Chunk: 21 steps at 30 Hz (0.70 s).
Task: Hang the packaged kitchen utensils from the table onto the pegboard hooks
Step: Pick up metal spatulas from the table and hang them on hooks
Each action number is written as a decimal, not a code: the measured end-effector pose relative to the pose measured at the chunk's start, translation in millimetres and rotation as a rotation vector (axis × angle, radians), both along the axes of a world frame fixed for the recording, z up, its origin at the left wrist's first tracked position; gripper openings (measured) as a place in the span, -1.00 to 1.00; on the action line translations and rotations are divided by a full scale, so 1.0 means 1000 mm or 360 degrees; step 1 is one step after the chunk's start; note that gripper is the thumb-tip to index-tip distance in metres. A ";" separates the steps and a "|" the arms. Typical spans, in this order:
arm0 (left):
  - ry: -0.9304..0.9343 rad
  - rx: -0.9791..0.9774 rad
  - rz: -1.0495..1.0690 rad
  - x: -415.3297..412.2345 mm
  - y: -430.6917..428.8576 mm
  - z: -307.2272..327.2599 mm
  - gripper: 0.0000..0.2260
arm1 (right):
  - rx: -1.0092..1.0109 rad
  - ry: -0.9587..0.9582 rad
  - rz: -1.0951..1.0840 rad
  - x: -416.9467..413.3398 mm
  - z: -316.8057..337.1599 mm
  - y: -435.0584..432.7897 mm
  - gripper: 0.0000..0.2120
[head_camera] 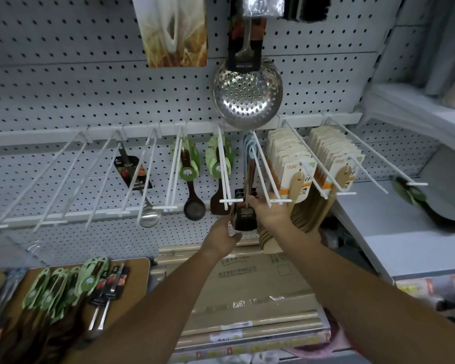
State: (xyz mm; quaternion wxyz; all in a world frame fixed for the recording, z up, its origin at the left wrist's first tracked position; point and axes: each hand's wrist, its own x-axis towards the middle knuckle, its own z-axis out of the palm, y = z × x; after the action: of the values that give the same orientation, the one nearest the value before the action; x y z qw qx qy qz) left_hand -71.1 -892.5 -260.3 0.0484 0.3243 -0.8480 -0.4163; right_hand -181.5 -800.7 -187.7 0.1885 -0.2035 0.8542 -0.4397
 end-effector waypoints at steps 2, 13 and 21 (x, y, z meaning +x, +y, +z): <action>-0.0137 -0.0180 -0.0041 0.024 -0.006 -0.002 -0.46 | 0.0136 0.0025 0.0164 0.002 -0.010 0.013 -0.77; -0.0611 -0.0993 0.0202 0.216 -0.029 0.068 -0.30 | 0.0704 0.1111 0.1268 0.086 -0.005 0.008 -0.22; -0.0803 -0.0902 0.0486 0.356 -0.035 0.097 -0.02 | 0.0525 0.1280 0.1628 0.217 0.013 -0.048 -0.24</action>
State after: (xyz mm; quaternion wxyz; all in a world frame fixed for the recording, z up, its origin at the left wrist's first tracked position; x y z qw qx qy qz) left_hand 285.0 -927.0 -162.9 -0.0124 0.5123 -0.8565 -0.0615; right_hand 35.4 -848.4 -174.9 0.0689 -0.6991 0.7100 -0.0487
